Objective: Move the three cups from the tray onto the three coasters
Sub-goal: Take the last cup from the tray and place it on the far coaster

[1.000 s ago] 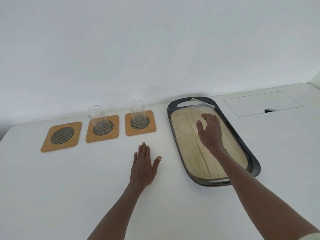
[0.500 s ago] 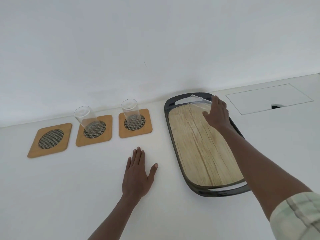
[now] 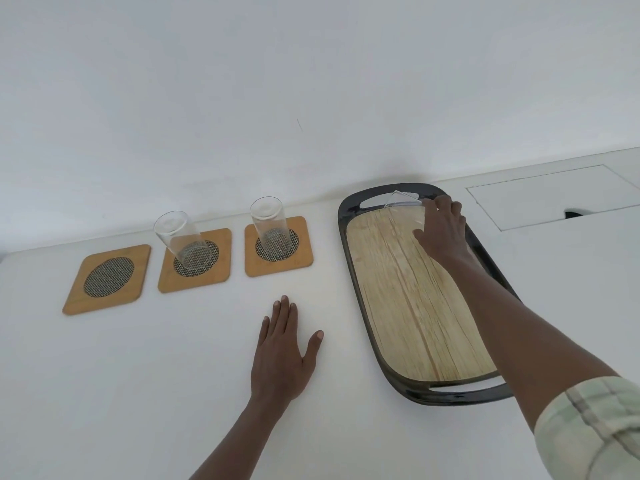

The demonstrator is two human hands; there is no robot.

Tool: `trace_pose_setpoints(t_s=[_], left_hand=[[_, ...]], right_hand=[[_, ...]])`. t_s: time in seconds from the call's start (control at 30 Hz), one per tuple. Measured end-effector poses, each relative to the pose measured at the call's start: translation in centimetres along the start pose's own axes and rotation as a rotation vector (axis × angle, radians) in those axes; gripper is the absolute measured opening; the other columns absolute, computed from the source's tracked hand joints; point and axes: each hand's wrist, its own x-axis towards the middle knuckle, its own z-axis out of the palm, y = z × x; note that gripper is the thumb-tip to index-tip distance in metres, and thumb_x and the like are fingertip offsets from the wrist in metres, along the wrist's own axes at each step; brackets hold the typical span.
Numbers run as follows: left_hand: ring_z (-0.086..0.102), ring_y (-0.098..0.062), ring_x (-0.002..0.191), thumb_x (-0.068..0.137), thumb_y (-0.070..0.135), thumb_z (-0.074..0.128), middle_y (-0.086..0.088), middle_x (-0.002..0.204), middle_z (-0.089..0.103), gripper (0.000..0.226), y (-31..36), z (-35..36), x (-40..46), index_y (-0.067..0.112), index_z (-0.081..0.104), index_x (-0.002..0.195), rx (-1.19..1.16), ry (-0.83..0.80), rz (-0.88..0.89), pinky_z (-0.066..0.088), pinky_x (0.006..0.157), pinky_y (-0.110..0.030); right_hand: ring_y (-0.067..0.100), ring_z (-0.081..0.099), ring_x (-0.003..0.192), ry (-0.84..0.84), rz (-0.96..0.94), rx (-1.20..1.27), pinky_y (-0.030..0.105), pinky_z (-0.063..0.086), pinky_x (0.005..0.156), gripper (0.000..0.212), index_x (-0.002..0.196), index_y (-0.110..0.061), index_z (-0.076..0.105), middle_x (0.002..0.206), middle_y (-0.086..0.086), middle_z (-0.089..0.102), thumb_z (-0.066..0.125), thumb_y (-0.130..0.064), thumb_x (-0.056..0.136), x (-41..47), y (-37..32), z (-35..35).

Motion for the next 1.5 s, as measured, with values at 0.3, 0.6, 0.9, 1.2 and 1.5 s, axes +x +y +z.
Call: trace_pose_setpoints(t_s=[0.3,0.6,0.9,1.2,1.5], left_hand=[[0.000,-0.009,0.152,0.098,0.062,0.030,0.000,0.165,0.008,0.078,0.0,0.1,0.0,0.011,0.020,0.155,-0.008,0.006,0.000,0.008,0.123,-0.032],[0.001,-0.010,0.152,0.098,0.062,0.028,-0.001,0.165,0.009,0.077,0.0,0.1,0.0,0.011,0.021,0.155,-0.008,0.003,0.005,0.008,0.123,-0.033],[0.004,-0.013,0.152,0.097,0.063,0.026,-0.003,0.164,0.011,0.079,-0.2,0.2,0.1,0.009,0.022,0.155,-0.010,0.007,0.008,0.010,0.123,-0.035],[0.002,-0.013,0.152,0.096,0.064,0.024,-0.002,0.165,0.010,0.080,-0.1,0.2,0.1,0.010,0.021,0.155,-0.010,-0.003,0.006,0.008,0.123,-0.034],[0.005,-0.014,0.152,0.095,0.064,0.023,-0.004,0.164,0.013,0.081,-0.1,0.1,0.1,0.008,0.023,0.154,-0.017,0.002,0.006,0.009,0.123,-0.035]], right_hand=[[0.042,0.045,0.123,-0.009,0.016,0.217,0.046,0.040,0.097,0.066,0.135,-0.015,0.040,0.136,0.018,0.049,0.075,-0.007,0.079,-0.8,0.1,0.8],[0.031,0.050,0.125,0.058,0.126,0.660,0.034,0.041,0.094,0.063,0.131,-0.015,0.043,0.139,0.011,0.047,0.080,-0.013,0.080,-4.8,-2.1,0.3],[0.027,0.064,0.111,0.004,0.346,1.338,0.043,0.058,0.089,0.067,0.132,-0.026,0.048,0.130,-0.001,0.054,0.085,-0.022,0.076,-11.9,-6.7,-2.0],[0.029,0.058,0.120,-0.114,0.335,1.765,0.032,0.056,0.087,0.063,0.133,-0.015,0.049,0.131,0.009,0.053,0.078,-0.024,0.078,-15.9,-8.5,-4.0],[0.036,0.066,0.113,-0.196,0.479,2.006,0.040,0.058,0.083,0.055,0.136,-0.005,0.048,0.134,0.022,0.057,0.074,-0.013,0.088,-19.0,-9.5,-4.5]])
